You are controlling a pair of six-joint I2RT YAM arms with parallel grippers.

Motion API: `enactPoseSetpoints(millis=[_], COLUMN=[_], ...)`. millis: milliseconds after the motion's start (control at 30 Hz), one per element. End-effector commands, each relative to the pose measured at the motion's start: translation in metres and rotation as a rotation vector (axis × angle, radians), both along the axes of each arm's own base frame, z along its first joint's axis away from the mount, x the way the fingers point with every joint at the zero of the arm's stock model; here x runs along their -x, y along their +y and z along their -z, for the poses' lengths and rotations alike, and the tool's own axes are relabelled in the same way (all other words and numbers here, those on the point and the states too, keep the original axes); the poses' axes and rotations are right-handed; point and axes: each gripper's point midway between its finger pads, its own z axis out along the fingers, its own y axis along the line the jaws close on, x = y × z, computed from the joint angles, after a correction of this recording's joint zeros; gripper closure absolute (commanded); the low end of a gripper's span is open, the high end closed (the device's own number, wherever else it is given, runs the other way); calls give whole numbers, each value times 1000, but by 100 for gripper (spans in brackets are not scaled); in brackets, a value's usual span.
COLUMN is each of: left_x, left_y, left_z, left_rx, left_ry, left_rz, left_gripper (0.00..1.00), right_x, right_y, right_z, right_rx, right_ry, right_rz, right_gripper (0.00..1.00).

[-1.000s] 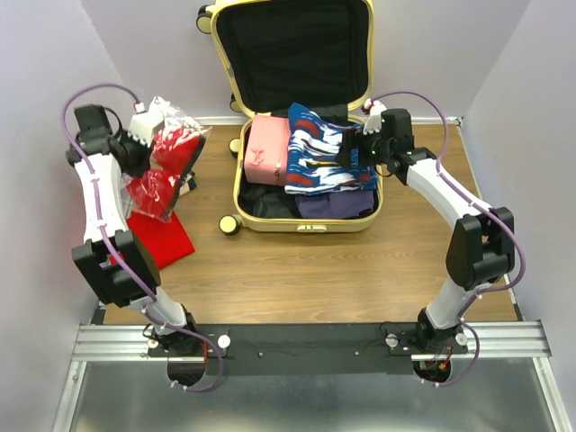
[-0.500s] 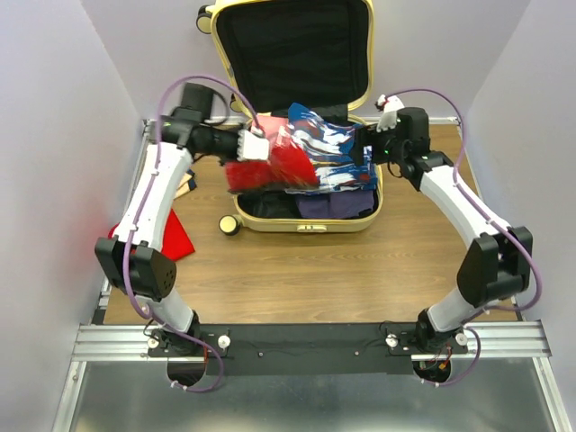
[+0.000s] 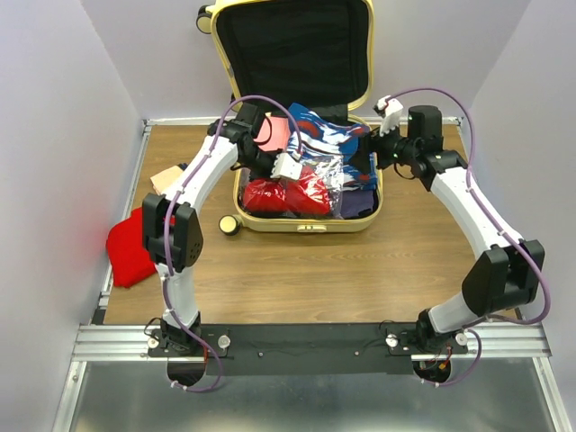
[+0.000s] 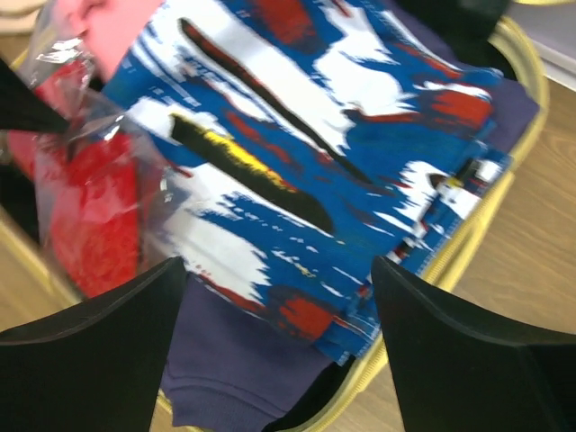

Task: Pack the luggage

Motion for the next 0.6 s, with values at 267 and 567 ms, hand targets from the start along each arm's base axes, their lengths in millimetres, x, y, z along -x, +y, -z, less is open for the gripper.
enactPoseSetpoints(millis=[267, 567], left_x=[3, 1], left_y=[21, 36], left_z=[12, 27], left_rx=[7, 136], left_ry=[29, 27], left_rz=[-195, -240], left_gripper=[92, 61], right_x=[48, 53], right_y=[102, 100], right_z=[55, 148], right_rx=[55, 151], right_ry=[73, 221], right_rz=[-433, -407], right_gripper=[40, 46])
